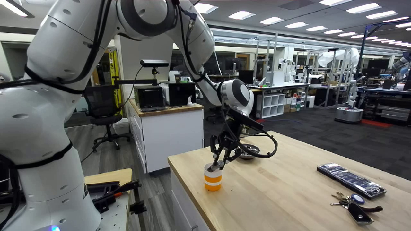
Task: Get the marker and put it in the white and orange cup
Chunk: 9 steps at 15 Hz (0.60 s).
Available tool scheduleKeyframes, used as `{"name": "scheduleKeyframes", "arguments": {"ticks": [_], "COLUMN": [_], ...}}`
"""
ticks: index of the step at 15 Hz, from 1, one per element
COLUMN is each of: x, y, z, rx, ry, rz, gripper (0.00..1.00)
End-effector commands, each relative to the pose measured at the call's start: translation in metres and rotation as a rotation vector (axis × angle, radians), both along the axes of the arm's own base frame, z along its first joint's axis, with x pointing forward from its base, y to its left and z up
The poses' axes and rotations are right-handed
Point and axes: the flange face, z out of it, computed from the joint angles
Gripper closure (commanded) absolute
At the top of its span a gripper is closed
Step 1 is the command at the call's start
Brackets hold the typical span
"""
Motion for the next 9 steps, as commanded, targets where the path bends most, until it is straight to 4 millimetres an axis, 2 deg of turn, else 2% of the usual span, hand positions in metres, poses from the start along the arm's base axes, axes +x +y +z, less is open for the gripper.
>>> {"name": "scheduleKeyframes", "arguments": {"ticks": [1,5,9], "x": [0.005,0.011,0.021], "y": [0.005,0.009,0.008], "z": [0.003,0.012,0.034], "rx": [-0.019,-0.017,0.021], "ry": [0.023,-0.001,-0.086], "rz": [0.019,0.015,-0.015], "gripper": [0.5,0.26,0.01]}}
